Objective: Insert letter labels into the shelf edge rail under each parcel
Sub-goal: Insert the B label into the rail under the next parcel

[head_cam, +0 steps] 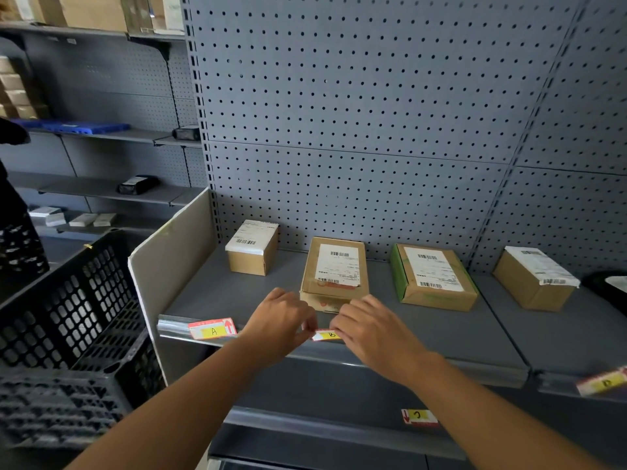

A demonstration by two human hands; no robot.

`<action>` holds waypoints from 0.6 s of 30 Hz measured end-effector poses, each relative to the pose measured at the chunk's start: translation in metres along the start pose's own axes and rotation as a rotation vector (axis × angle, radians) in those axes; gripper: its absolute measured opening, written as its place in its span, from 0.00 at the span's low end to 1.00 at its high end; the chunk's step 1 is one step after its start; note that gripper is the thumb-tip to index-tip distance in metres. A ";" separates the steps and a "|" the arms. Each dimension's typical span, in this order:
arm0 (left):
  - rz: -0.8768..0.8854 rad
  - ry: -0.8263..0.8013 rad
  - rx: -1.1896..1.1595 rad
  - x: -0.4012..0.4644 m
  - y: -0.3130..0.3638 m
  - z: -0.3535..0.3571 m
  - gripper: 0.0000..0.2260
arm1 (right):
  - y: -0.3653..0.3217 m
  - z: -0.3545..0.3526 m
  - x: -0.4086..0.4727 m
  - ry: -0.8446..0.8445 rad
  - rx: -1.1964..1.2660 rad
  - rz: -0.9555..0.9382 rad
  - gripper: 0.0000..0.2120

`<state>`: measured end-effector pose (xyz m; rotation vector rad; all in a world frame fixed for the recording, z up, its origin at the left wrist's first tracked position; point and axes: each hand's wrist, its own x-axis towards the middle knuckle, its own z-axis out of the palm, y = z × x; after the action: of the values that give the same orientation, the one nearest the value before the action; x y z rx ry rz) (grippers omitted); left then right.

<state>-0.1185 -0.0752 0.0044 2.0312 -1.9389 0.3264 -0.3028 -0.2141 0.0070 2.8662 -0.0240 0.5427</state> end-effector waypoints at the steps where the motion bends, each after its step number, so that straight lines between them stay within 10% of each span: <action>1: 0.003 -0.004 -0.007 0.000 -0.001 0.000 0.01 | 0.000 0.000 0.000 0.006 0.009 0.005 0.03; 18: -0.023 0.022 -0.044 -0.010 0.000 0.003 0.01 | -0.005 0.001 0.004 0.150 0.085 0.020 0.02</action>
<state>-0.1194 -0.0666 -0.0021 2.0122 -1.8915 0.2971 -0.2984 -0.2092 0.0061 2.9011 -0.0056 0.7798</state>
